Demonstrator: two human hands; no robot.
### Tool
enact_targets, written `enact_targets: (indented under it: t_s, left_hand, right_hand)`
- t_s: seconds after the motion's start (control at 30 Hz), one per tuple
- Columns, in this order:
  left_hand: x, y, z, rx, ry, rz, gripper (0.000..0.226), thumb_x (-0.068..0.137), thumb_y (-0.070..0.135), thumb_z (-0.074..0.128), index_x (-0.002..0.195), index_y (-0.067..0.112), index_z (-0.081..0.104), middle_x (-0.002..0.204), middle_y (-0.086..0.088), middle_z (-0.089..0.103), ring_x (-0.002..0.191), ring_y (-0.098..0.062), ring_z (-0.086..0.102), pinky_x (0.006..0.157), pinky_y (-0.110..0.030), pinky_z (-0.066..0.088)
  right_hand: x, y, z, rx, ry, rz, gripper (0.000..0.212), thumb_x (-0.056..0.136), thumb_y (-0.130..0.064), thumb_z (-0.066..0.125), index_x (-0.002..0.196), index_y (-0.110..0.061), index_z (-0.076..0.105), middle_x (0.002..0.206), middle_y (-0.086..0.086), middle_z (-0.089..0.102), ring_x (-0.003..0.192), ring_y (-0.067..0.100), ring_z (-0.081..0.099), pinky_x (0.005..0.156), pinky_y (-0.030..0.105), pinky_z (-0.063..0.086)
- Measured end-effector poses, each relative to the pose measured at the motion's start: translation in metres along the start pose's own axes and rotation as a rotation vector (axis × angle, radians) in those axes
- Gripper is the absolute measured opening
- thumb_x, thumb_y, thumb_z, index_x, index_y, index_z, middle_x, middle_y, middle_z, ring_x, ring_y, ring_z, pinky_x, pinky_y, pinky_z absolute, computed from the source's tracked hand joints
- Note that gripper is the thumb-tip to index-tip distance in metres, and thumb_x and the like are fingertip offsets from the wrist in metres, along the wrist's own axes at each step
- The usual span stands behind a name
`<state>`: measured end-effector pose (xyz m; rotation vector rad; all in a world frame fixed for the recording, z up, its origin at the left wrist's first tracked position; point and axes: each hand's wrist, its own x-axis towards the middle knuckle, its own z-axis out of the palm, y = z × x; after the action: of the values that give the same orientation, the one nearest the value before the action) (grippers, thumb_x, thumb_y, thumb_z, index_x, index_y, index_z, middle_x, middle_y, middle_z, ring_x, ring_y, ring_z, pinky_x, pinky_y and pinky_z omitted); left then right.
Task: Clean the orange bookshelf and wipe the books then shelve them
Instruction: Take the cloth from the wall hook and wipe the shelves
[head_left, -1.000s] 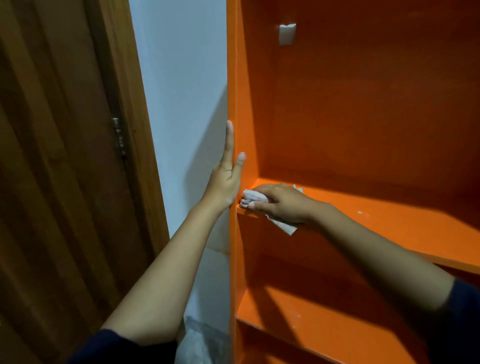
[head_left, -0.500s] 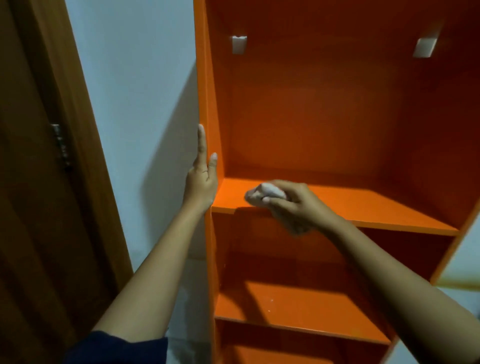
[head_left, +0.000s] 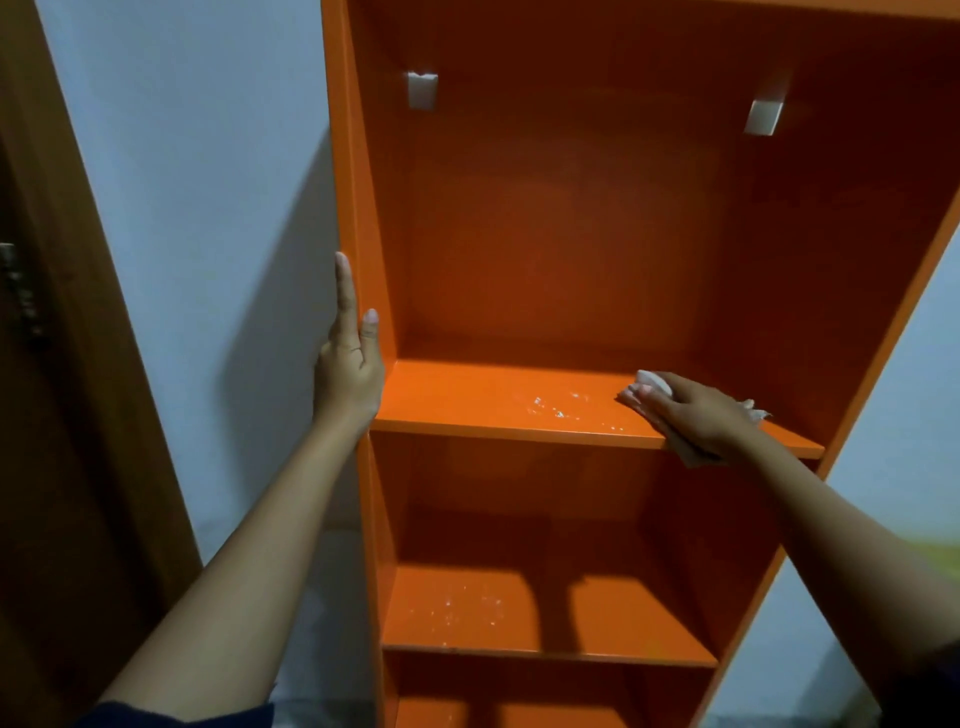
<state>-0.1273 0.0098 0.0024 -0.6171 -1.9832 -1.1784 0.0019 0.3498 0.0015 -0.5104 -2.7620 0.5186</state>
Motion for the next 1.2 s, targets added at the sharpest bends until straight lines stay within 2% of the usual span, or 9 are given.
enact_targets:
  t_s: [0.2,0.33,0.43,0.53,0.67,0.87,0.97,1.07,1.2]
  left_hand:
    - [0.000,-0.003,0.001,-0.007,-0.004,-0.014,0.052,0.103,0.038,0.022,0.141,0.042,-0.013,0.137,-0.024,0.045,0.046,-0.008,0.039,0.046,-0.020,0.030]
    - [0.000,-0.002,0.002,-0.041,-0.003,-0.021,0.054,0.103,0.039,0.022,0.142,0.044,-0.014,0.152,-0.014,0.030,0.074,-0.042,0.059,0.055,-0.024,0.039]
    - [-0.001,0.002,0.000,-0.046,-0.011,-0.032,0.054,0.103,0.034,0.023,0.146,0.038,-0.011,0.156,0.004,0.018,0.053,-0.025,0.052,0.045,-0.023,0.039]
    - [-0.001,0.004,-0.003,-0.029,-0.034,-0.044,0.055,0.103,0.033,0.024,0.145,0.036,-0.013,0.157,-0.004,0.020,0.044,-0.009,0.035,0.038,-0.012,0.028]
    - [-0.002,0.006,-0.008,-0.012,-0.066,-0.061,0.054,0.103,0.034,0.024,0.141,0.041,-0.014,0.146,-0.017,0.039,0.050,-0.014,0.047,0.040,-0.014,0.027]
    - [-0.003,0.010,-0.013,0.010,-0.080,-0.051,0.057,0.103,0.030,0.028,0.144,0.038,-0.009,0.123,-0.009,0.058,0.046,-0.014,0.038,0.047,-0.023,0.031]
    - [-0.003,0.010,-0.018,0.053,-0.100,-0.040,0.059,0.102,0.029,0.030,0.143,0.040,-0.011,0.146,-0.017,0.039,0.052,-0.022,0.051,0.050,-0.023,0.034]
    - [-0.003,0.013,-0.024,0.059,-0.134,-0.060,0.062,0.102,0.028,0.032,0.141,0.041,-0.013,0.156,-0.003,0.022,0.074,-0.036,0.061,0.064,-0.032,0.046]
    - [-0.002,0.014,-0.030,0.068,-0.161,-0.076,0.065,0.101,0.027,0.035,0.139,0.045,-0.015,0.145,-0.004,0.043,0.081,-0.039,0.062,0.071,-0.037,0.047]
  right_hand:
    - [0.019,-0.032,0.018,-0.151,-0.116,-0.058,0.060,0.097,-0.058,0.025,0.148,-0.026,0.027,0.156,-0.002,0.025,0.141,0.025,0.027,0.113,0.044,0.022]
    - [0.025,-0.053,0.031,-0.199,-0.181,-0.117,0.060,0.096,-0.060,0.022,0.149,-0.031,0.021,0.158,-0.007,0.017,0.144,0.022,0.020,0.116,0.047,0.015]
    - [0.024,-0.069,0.039,-0.198,-0.192,-0.173,0.059,0.096,-0.060,0.021,0.149,-0.033,0.022,0.158,-0.009,0.018,0.144,0.021,0.020,0.115,0.048,0.015]
    - [0.023,-0.087,0.047,-0.190,-0.197,-0.241,0.057,0.097,-0.059,0.023,0.148,-0.034,0.026,0.157,-0.008,0.022,0.142,0.022,0.023,0.114,0.046,0.018]
    - [0.016,-0.110,0.055,-0.132,-0.192,-0.349,0.054,0.097,-0.056,0.027,0.146,-0.032,0.033,0.154,-0.007,0.030,0.140,0.020,0.029,0.110,0.039,0.023]
    - [-0.004,-0.146,0.068,0.075,-0.169,-0.472,0.042,0.097,-0.053,0.035,0.131,-0.035,0.052,0.131,-0.001,0.059,0.119,0.023,0.051,0.090,0.035,0.037]
    - [-0.011,-0.165,0.077,0.051,-0.135,-0.556,0.035,0.096,-0.053,0.038,0.120,-0.036,0.057,0.116,0.001,0.066,0.108,0.026,0.057,0.088,0.039,0.041]
    - [-0.022,-0.183,0.088,0.038,-0.069,-0.671,0.028,0.096,-0.049,0.042,0.111,-0.031,0.059,0.107,0.005,0.069,0.101,0.030,0.059,0.082,0.040,0.040]
    - [-0.030,-0.196,0.094,0.138,-0.087,-0.738,0.023,0.096,-0.043,0.046,0.094,-0.023,0.057,0.087,0.006,0.067,0.088,0.026,0.058,0.072,0.036,0.032]
